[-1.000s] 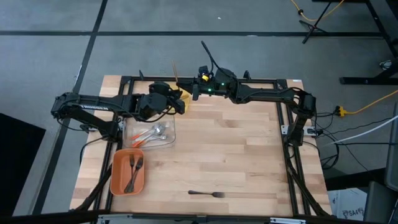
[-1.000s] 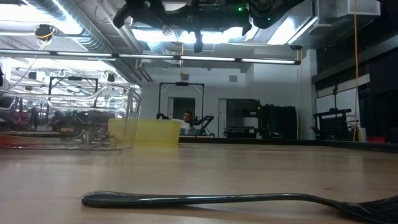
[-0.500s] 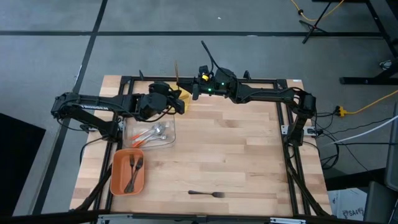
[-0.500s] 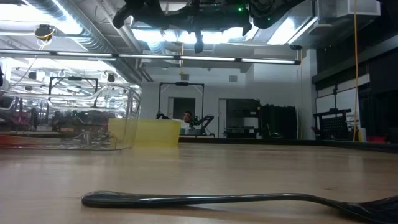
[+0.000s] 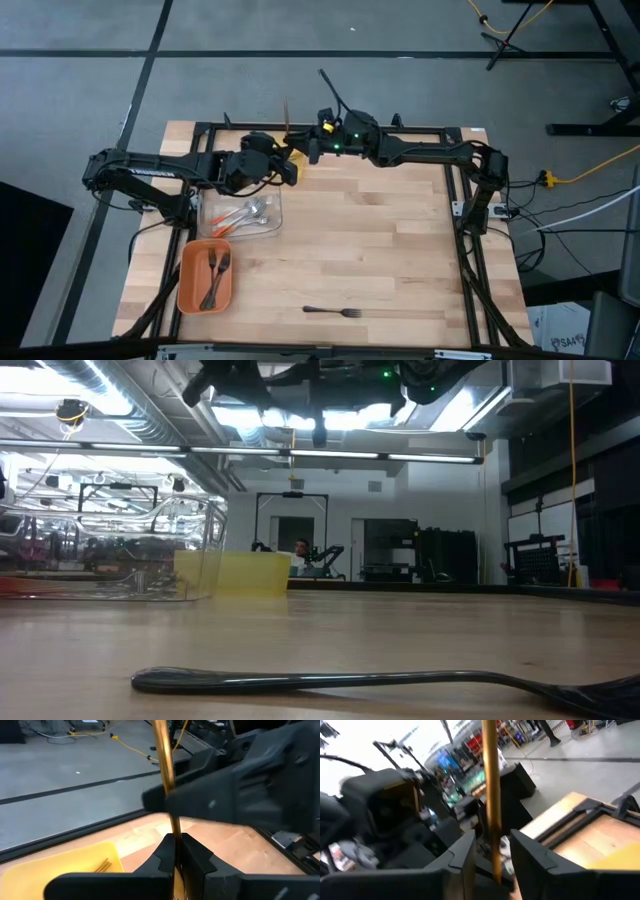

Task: Sort silverware by color (type)
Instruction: Put the gold fork into the yellow bin

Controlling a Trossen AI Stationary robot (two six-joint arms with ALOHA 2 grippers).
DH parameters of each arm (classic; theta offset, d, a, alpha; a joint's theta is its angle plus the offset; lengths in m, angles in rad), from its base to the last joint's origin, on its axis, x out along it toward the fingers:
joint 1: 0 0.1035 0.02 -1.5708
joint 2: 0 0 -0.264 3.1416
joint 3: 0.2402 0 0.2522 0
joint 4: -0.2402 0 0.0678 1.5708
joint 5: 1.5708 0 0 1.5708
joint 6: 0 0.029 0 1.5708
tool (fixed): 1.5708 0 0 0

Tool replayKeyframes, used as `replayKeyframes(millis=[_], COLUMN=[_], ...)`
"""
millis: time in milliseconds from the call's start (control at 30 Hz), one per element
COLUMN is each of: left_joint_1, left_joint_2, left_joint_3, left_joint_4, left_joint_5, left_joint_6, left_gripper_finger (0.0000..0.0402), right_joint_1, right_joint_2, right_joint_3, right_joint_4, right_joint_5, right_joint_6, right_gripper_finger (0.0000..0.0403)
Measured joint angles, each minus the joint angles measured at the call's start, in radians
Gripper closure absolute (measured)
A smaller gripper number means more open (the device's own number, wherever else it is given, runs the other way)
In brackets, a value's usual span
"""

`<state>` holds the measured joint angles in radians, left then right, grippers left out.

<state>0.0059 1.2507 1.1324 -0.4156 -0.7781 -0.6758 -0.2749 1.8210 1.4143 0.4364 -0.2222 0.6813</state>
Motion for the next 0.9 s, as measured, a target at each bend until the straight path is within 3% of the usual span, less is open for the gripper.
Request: replayKeyframes(millis=[233, 633, 900], left_joint_1=[0.001, 0.002, 0.0], left_joint_2=[0.001, 0.001, -0.001], left_joint_3=[0.0, -0.001, 0.0], left_joint_4=[-0.025, -0.068, -0.1], left_joint_5=[0.067, 0.112, 0.122], left_joint_6=[-0.001, -0.022, -0.032], left_gripper_finger=[0.0394, 0.0393, 0.0393], right_joint_1=[-0.028, -0.137, -0.195], right_joint_2=[-0.001, -0.001, -0.001], right_joint_3=[0.002, 0.002, 0.0], right_joint_4=[-0.125, -0.156, -0.158], right_joint_5=[-0.057, -0.289, -0.27], right_joint_6=[-0.066, -0.069, -0.06], right_gripper_finger=[0.0296, 0.0294, 0.0295])
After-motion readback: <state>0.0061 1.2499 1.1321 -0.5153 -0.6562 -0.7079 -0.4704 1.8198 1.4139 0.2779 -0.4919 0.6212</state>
